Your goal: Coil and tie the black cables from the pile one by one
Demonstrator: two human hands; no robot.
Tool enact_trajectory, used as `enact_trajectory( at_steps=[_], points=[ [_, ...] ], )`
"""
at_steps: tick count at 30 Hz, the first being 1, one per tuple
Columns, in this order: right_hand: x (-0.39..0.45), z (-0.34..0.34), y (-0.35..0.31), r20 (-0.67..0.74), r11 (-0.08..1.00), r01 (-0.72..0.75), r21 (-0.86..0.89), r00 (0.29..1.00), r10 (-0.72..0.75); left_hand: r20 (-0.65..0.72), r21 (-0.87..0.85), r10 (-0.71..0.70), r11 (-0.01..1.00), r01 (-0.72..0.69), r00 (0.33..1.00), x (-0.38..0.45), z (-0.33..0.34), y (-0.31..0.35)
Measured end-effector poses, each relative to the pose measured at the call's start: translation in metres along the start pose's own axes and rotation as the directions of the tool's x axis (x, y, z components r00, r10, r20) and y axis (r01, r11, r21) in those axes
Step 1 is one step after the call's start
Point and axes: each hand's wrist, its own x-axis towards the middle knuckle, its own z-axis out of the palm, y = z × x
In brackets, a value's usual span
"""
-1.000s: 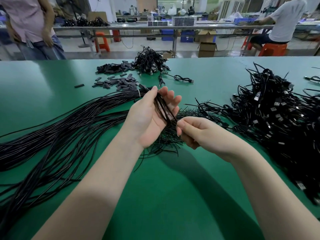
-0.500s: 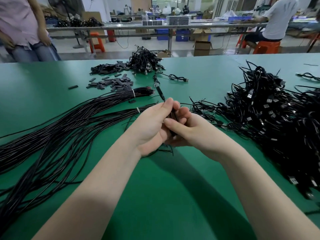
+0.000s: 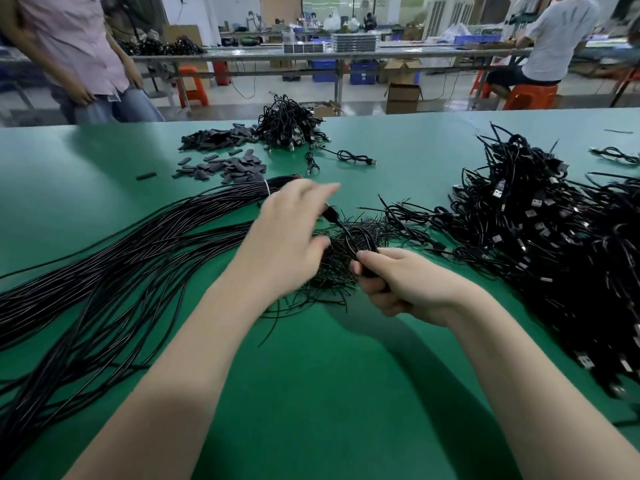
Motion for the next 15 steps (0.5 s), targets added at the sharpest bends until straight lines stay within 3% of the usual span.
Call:
enact_trajectory(
  at_steps=[2, 4, 10, 12, 15],
  points=[
    [-0.005, -0.007, 0.002, 0.104, 0.999, -0.031, -0.017, 0.994, 0.033, 0.192, 0.007, 0.175, 0.984, -0.179, 0.966, -0.001, 0.005, 0.004],
    [-0.009, -0.013, 0.002, 0.157, 0.994, -0.057, -0.095, 0.985, 0.072, 0.283, -0.034, 0.211, 0.977, -0.21, 0.936, -0.002, 0.011, 0.007],
    [-0.028, -0.024, 0.002, 0.26, 0.976, -0.067, -0.206, 0.958, 0.12, 0.218, -0.222, 0.265, 0.951, -0.216, 0.939, -0.007, 0.01, 0.016],
    [-0.032, -0.025, 0.002, 0.252, 0.962, -0.099, -0.256, 0.954, 0.165, 0.279, -0.168, 0.279, 0.956, -0.24, 0.919, -0.01, 0.013, 0.023],
    [-0.038, -0.029, 0.007, 0.21, 0.939, -0.147, -0.31, 0.953, 0.218, 0.38, 0.052, 0.263, 0.951, -0.304, 0.887, -0.019, 0.021, 0.036]
  ],
)
